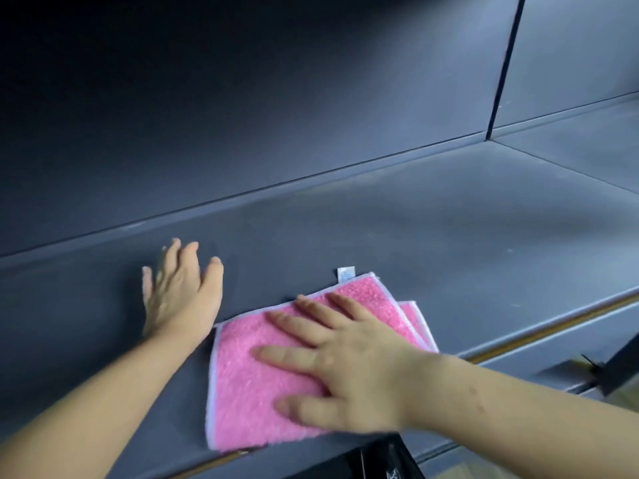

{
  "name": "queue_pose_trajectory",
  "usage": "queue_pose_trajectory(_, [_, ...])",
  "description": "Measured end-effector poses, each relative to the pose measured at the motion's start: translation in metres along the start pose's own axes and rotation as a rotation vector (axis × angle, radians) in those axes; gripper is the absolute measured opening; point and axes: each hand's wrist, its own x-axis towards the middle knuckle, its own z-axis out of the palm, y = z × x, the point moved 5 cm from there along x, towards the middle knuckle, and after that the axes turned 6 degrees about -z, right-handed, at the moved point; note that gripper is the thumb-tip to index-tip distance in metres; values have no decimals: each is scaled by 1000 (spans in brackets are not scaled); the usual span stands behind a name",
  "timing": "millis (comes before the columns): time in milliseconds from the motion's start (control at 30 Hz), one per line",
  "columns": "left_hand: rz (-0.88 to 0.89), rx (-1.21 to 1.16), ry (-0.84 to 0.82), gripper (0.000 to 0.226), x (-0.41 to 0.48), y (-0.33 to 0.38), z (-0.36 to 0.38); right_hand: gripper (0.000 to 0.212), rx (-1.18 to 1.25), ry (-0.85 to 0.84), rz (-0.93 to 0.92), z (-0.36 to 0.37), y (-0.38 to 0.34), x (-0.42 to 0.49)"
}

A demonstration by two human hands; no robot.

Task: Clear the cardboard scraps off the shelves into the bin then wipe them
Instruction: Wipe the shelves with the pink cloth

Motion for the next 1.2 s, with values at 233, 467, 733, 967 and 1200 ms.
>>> queue_pose_trajectory(233, [10, 1, 15, 49, 9, -22, -12, 58, -1, 1, 104, -4, -12, 24])
queue_pose_trajectory(467, [-37, -2, 30, 51, 10, -53, -10, 63, -12, 54, 316, -19, 48, 51])
queue_pose_trajectory(733, [40, 81, 14, 56, 11, -48, -3, 60, 39, 78, 485, -25, 76, 109])
queue_pose_trajectory(967, [47, 64, 6, 60, 10, -51, -4, 60, 57, 84, 399, -26, 54, 154])
queue_pose_trajectory(1200, [45, -5, 48, 65, 11, -51, -1, 59, 64, 101, 678, -38, 110, 168])
